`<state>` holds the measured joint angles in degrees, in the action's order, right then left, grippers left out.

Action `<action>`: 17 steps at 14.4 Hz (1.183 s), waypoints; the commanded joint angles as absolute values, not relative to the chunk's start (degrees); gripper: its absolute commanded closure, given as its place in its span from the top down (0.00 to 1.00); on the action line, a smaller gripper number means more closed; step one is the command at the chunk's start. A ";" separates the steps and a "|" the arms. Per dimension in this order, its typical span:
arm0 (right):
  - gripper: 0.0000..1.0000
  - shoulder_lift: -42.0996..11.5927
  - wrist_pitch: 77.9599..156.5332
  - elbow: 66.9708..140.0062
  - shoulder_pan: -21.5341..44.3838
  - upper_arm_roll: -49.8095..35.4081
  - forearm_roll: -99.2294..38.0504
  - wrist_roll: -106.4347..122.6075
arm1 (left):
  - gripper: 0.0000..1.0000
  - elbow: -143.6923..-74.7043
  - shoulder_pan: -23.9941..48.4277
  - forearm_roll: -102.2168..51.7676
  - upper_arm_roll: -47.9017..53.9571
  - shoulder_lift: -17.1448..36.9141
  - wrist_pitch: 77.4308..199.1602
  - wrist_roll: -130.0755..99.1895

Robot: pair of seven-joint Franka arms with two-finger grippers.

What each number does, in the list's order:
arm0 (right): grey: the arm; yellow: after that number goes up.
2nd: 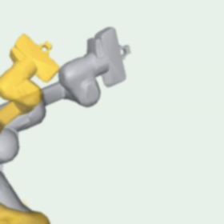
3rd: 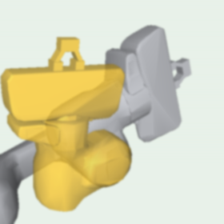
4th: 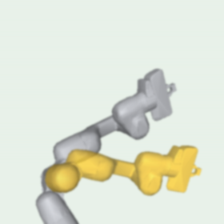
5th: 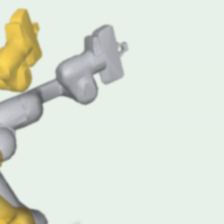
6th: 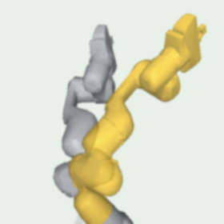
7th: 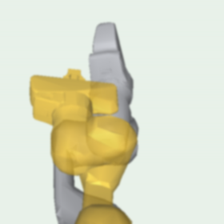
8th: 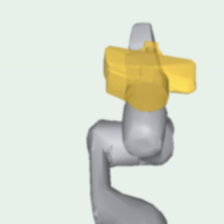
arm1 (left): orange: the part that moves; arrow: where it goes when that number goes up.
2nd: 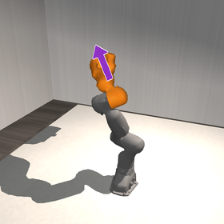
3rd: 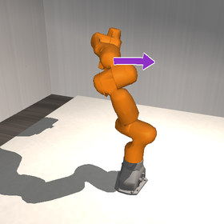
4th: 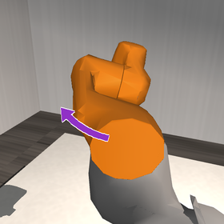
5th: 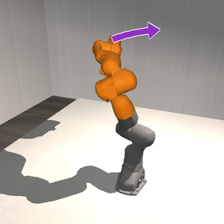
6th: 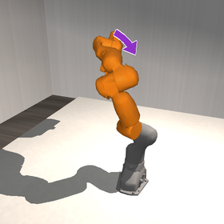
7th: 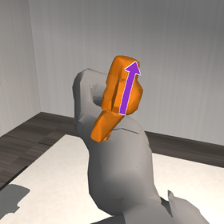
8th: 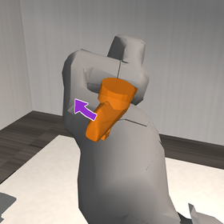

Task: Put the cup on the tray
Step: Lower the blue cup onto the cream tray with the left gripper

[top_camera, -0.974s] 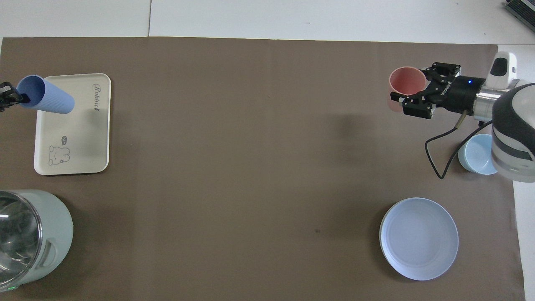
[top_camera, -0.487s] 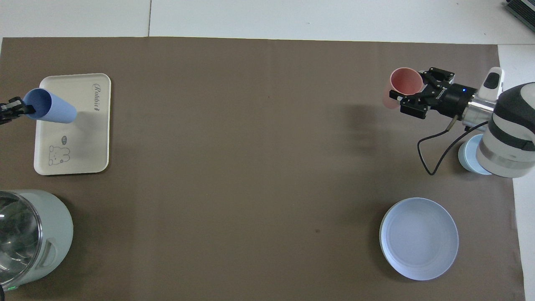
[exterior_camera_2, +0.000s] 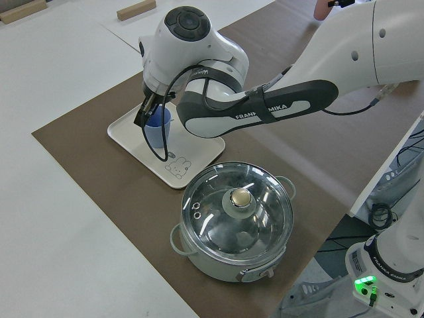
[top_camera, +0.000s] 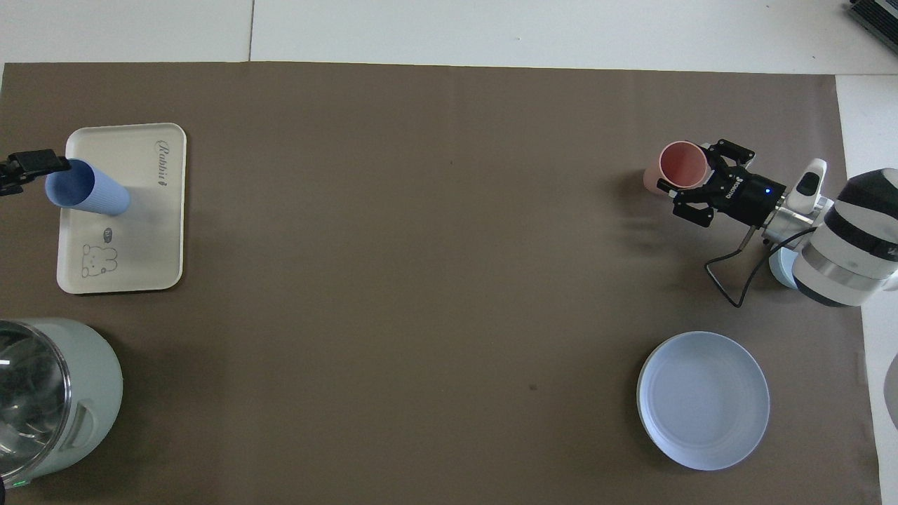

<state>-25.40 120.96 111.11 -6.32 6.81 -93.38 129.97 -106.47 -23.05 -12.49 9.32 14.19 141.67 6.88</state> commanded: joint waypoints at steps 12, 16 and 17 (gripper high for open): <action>1.00 -24.26 117.25 112.06 -7.47 6.42 -95.89 131.13 | 1.00 -82.53 -3.43 6.50 9.23 7.58 87.22 4.39; 1.00 -21.45 117.42 111.97 -7.65 6.68 -94.66 128.33 | 1.00 -83.84 -1.85 6.42 8.62 4.05 83.06 4.40; 1.00 -20.05 117.94 111.89 -7.47 6.77 -93.01 126.58 | 1.00 -85.94 -0.89 6.33 7.13 3.09 83.49 4.39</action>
<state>-23.19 118.06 111.09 -6.92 6.90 -94.25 129.39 -82.38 -3.20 5.28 9.39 4.86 83.39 4.33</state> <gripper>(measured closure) 0.000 0.000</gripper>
